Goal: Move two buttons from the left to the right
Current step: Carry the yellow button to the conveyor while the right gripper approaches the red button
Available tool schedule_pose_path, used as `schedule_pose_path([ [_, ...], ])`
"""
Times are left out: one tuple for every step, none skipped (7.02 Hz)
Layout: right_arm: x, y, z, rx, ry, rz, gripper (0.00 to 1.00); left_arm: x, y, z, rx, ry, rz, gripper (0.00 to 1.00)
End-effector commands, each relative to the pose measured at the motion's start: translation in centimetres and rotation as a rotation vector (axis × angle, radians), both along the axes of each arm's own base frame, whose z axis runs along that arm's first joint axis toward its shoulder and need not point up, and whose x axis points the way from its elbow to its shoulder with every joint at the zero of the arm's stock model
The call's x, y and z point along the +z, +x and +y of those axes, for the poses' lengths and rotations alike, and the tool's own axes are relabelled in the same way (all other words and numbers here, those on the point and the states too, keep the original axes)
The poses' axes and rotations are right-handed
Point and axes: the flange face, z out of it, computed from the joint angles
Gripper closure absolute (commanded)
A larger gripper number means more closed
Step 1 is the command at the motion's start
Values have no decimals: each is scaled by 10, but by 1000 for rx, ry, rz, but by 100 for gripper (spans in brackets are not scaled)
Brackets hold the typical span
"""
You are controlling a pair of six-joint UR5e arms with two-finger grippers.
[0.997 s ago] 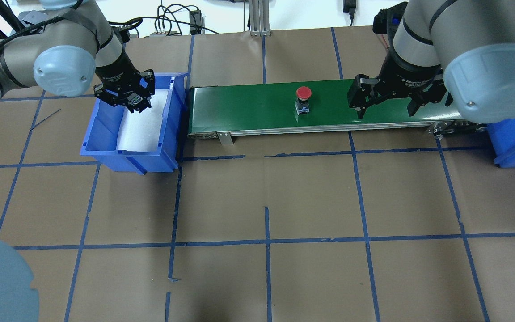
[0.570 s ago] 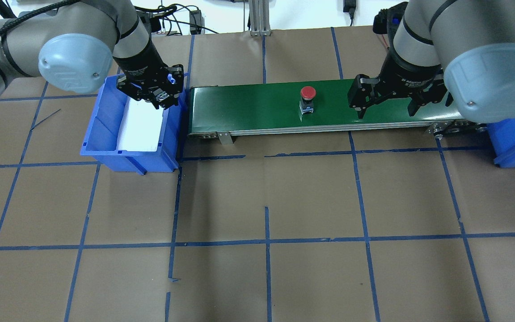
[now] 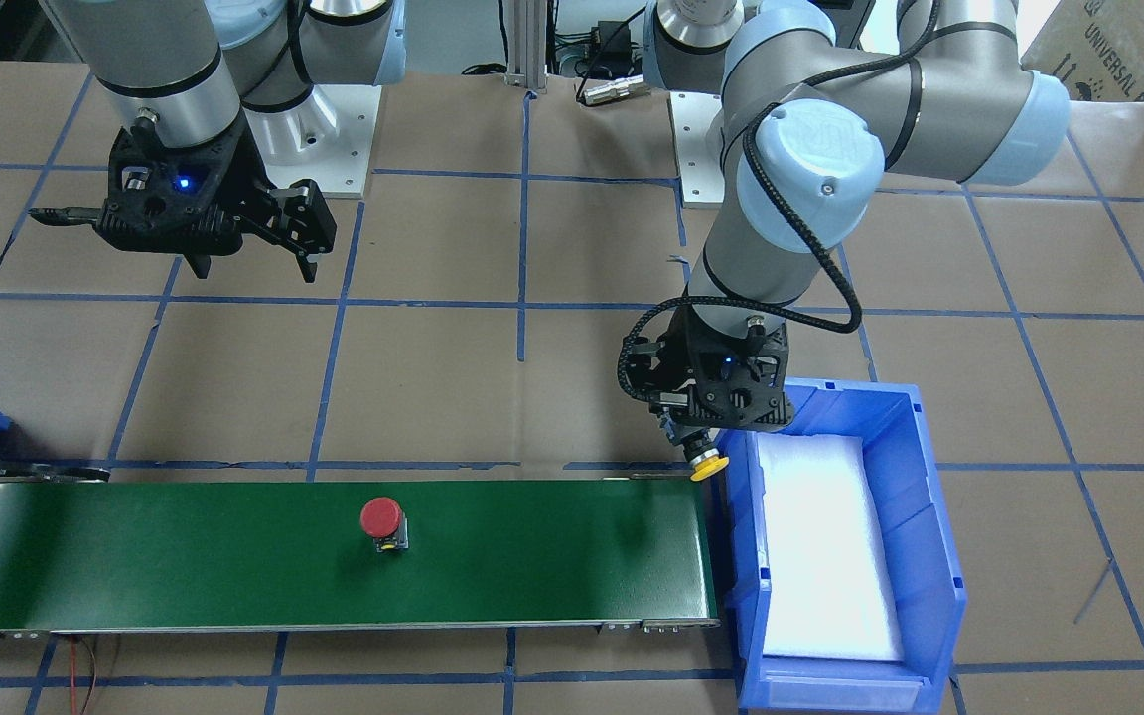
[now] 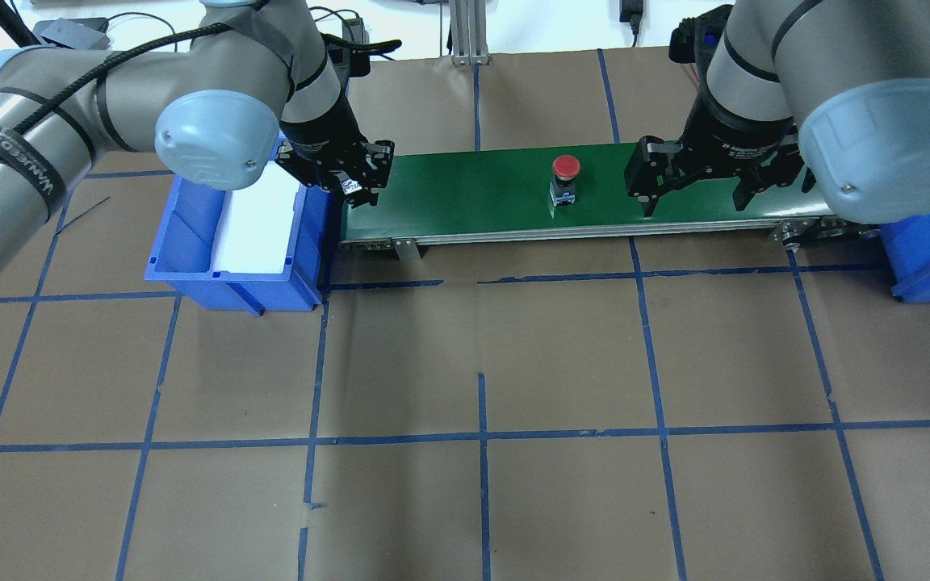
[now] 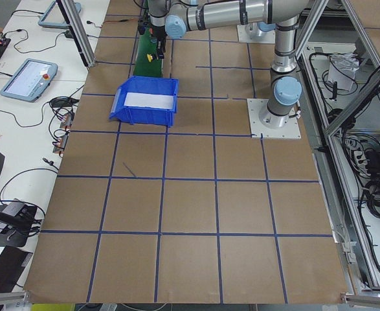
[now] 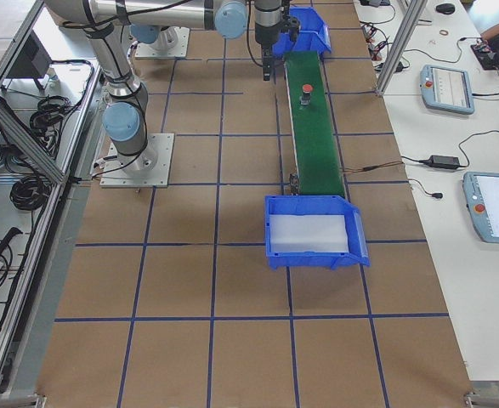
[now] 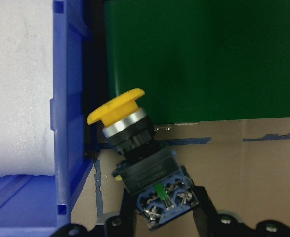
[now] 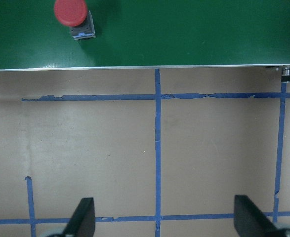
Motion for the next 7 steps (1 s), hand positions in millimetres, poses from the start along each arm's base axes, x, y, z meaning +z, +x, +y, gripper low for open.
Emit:
schedule_pose_path([
  [-22,8,-47,-6,-67,-27,0,-47,-6,-24,-110,-13,-2,82],
  [-25,14,-77,-25,-77,-49,0,-60,-8,-35,-150,-47,-1,81],
  [-25,18,-94,-21,-77,-79,0,-66,-8,-37,-186,-47,-4,81],
  [-38,22,-103,-17,-60,-101,0,-73,-12,-42,-200,-76,-1,81],
  [-68,21,-120,-8,-38,-87,0,-82,-16,-45,-238,-81,-5,80],
  [-102,21,-136,-11,-11,-85,0,-88,-16,-48,-239,-98,-3,79],
  [-137,22,-152,-12,3,-82,0,-91,-16,-46,-240,-92,-6,79],
])
